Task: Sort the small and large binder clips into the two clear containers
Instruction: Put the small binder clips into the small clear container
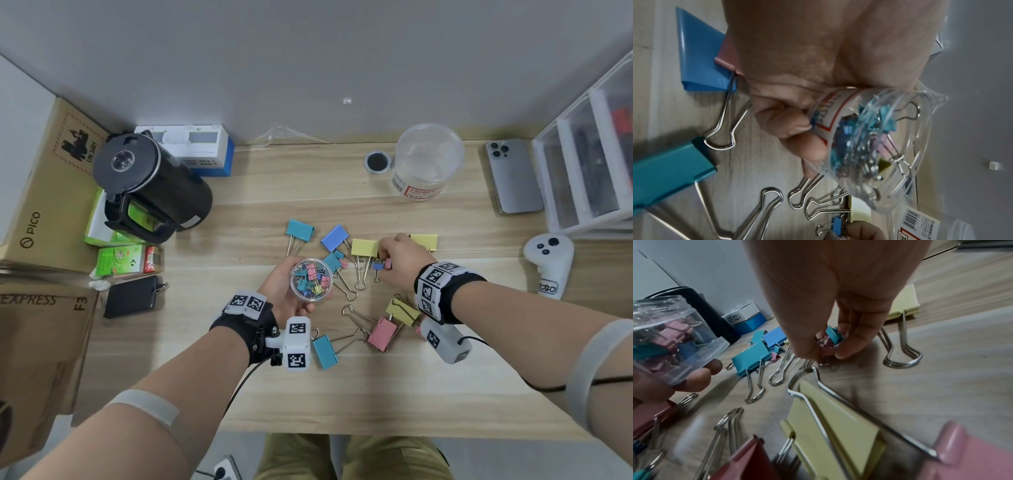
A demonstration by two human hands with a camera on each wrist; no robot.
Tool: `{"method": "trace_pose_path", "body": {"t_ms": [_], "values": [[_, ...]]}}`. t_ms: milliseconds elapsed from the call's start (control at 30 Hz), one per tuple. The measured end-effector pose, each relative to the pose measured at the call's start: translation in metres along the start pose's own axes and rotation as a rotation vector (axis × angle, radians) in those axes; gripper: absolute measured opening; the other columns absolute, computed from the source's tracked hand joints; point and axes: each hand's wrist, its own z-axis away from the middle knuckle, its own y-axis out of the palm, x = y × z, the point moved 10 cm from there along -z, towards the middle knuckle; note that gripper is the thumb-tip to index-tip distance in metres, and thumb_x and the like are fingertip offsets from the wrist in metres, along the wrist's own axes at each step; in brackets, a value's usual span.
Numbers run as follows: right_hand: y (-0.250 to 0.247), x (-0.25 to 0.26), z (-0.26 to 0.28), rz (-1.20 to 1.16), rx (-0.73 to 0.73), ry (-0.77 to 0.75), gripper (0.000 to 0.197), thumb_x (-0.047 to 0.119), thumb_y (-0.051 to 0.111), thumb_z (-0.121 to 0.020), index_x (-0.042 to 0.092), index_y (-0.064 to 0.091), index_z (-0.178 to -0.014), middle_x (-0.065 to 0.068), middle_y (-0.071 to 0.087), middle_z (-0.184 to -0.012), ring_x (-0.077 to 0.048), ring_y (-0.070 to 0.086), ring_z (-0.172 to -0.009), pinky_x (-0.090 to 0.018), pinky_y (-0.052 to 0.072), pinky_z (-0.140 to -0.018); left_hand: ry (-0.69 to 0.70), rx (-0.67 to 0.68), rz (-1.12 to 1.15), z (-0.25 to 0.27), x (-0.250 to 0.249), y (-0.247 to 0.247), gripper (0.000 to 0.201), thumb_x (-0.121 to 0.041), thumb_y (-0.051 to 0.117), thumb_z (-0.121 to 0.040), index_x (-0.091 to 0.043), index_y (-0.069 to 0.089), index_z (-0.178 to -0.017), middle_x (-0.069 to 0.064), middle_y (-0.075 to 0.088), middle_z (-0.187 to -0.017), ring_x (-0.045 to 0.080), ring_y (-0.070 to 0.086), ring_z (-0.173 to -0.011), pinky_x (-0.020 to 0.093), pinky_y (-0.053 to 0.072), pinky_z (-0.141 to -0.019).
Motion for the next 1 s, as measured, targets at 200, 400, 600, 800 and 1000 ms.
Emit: {"method": "trace_pose_path", "body": {"t_ms": [200,400,600,800,1000], "values": [[-0.004,0.001,0.000,0.059,-0.002,-0.040,0.020,0.017,0.065,-0.078,0.022,0.046,-0.086,-0.001,0.052,-0.092,-0.026,0.054,-0.084,-0.032,0.043,-0.070,0.000,-0.005,-0.004,-0.001,0.002,-0.003,0.053,-0.054,0.042,-0.094,-0.010,0.066,-0.109,0.020,0.072,-0.097,0.019,0.047,-0.050,0.021,0.035,-0.044],[-0.005,-0.001,0.001,0.049,-0.027,-0.062,0.018,0.025,0.063,-0.085,0.023,0.045,-0.085,-0.001,0.056,-0.085,-0.025,0.054,-0.080,-0.031,0.041,-0.065,-0.007,-0.019,-0.011,-0.002,0.002,-0.005,0.055,-0.055,0.040,-0.095,-0.010,0.066,-0.109,0.019,0.073,-0.094,0.019,0.048,-0.049,0.021,0.035,-0.044],[-0.007,-0.001,0.008,-0.070,-0.031,-0.064,0.015,0.023,0.066,-0.080,0.019,0.051,-0.078,0.003,0.059,-0.074,-0.024,0.056,-0.074,-0.033,0.045,-0.062,-0.003,-0.028,-0.020,-0.004,0.000,-0.005,0.057,-0.056,0.039,-0.095,-0.009,0.066,-0.113,0.019,0.074,-0.095,0.018,0.048,-0.047,0.020,0.035,-0.043],[-0.029,0.023,0.016,-0.528,-0.017,-0.017,0.006,0.003,0.061,-0.079,0.004,0.055,-0.081,-0.006,0.060,-0.067,-0.020,0.061,-0.051,-0.033,0.056,-0.049,-0.003,-0.055,-0.013,-0.003,-0.003,0.000,0.055,-0.056,0.035,-0.098,-0.011,0.068,-0.104,0.020,0.072,-0.092,0.019,0.048,-0.045,0.021,0.033,-0.044],[-0.040,0.112,0.027,-0.541,0.089,-0.270,0.010,0.008,0.065,-0.081,0.008,0.055,-0.080,0.001,0.057,-0.072,-0.008,0.059,-0.051,-0.028,0.052,-0.055,0.060,-0.060,0.016,-0.009,-0.009,0.005,0.047,-0.055,0.047,-0.091,-0.014,0.071,-0.095,0.011,0.067,-0.084,0.022,0.050,-0.053,0.021,0.035,-0.044]]}}
